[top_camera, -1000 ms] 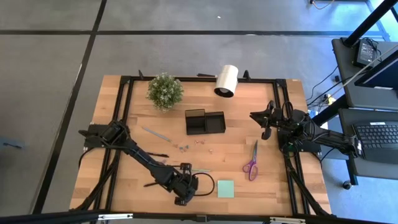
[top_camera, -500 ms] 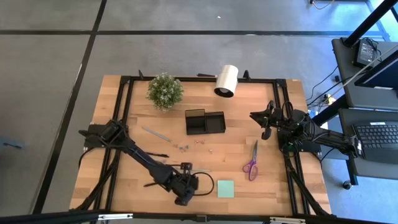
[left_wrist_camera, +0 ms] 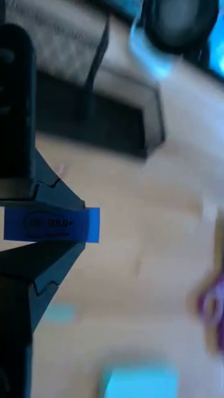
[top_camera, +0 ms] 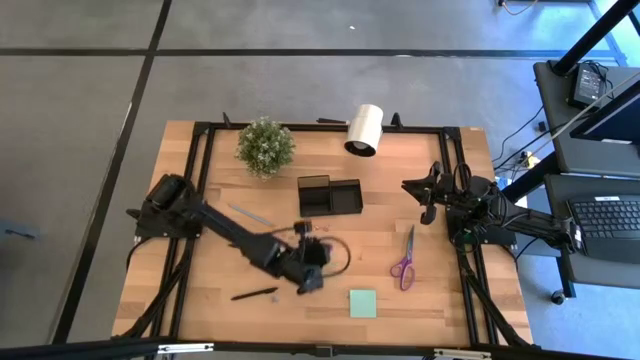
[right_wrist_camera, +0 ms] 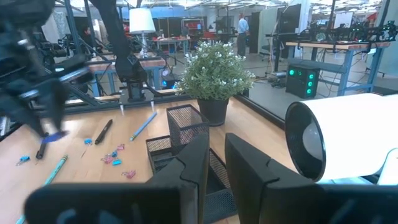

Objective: Pick and place office supplies into organizer
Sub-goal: Put the blue eraser into the black desk organizer, then put the blue pencil into the black desk organizer

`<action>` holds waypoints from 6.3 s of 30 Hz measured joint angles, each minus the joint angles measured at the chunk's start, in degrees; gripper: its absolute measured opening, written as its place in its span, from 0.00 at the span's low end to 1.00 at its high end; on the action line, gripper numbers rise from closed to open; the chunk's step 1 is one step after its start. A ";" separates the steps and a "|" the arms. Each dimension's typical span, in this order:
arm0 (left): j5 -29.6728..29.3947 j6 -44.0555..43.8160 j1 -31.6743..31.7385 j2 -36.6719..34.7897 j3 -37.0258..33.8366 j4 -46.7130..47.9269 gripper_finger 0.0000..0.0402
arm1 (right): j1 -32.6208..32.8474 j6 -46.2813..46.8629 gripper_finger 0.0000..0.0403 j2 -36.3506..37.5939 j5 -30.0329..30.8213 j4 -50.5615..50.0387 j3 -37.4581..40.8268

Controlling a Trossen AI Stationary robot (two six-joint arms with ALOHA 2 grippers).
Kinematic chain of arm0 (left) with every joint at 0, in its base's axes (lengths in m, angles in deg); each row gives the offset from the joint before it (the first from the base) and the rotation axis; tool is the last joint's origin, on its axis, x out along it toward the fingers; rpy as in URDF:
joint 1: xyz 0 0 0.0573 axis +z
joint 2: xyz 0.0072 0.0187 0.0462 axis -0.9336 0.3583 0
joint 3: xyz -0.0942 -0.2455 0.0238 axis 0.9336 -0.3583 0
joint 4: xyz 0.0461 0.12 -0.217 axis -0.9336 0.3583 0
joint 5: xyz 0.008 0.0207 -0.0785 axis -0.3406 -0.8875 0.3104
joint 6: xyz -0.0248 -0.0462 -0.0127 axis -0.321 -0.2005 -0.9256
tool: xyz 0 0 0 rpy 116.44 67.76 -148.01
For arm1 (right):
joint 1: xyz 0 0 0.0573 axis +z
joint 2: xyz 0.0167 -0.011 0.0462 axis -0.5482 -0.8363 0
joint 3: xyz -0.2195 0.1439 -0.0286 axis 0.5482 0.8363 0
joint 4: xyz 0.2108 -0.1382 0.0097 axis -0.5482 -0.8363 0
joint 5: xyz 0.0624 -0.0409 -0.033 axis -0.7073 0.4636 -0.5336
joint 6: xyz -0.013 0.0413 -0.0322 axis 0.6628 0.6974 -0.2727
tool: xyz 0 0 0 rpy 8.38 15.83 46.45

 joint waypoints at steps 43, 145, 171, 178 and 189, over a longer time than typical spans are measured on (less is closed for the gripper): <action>7.35 10.53 19.47 -0.15 -9.27 -2.39 0.17 | 0.02 -3.02 0.15 0.02 0.00 0.00 -0.01; 34.81 35.46 18.44 -25.12 -34.49 6.36 0.28 | -0.02 -4.48 0.15 0.02 4.94 0.86 -0.01; 37.85 36.62 20.28 -15.78 -34.08 5.63 0.28 | 0.00 -4.77 0.15 0.02 5.03 0.87 0.00; 38.15 39.43 20.58 -15.76 -34.16 5.62 0.24 | 0.00 -4.79 0.15 0.00 5.03 0.87 0.00; 38.28 40.62 20.54 -15.76 -34.21 5.77 0.13 | 0.00 -4.79 0.15 0.02 5.03 0.87 -0.01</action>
